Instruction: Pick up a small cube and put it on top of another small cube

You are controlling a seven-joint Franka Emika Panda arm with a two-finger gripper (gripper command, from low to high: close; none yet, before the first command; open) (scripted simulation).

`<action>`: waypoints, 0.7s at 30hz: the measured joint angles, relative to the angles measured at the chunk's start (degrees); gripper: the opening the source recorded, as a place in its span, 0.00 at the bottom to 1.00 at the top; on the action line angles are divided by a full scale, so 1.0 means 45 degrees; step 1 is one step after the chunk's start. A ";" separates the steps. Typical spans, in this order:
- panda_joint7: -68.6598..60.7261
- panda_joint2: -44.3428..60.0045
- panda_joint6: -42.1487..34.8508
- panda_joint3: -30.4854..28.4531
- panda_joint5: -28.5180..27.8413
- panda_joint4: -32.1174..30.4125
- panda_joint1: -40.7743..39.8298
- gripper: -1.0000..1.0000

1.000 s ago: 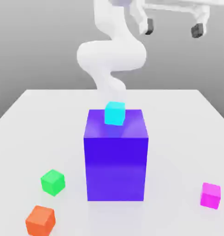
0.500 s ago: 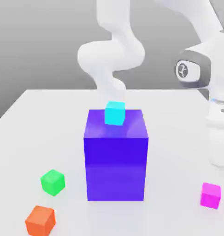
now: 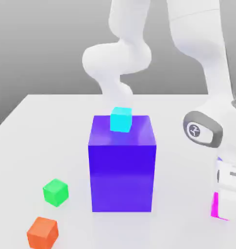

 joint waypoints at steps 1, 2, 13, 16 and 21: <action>-0.0115 -0.0375 -0.0293 0.0137 0.0150 -0.0082 -0.0104 0.00; -0.0253 -0.0794 -0.0619 0.0275 0.0332 -0.0173 -0.0203 0.00; -0.5040 -0.2427 -0.1749 -0.1371 -0.1040 0.0240 -0.2916 0.00; -0.6754 -0.2791 -0.1846 -0.2159 -0.1606 0.0210 -0.3862 0.00; -0.9623 -0.3401 -0.2001 -0.3400 -0.2529 0.0136 -0.5520 0.00</action>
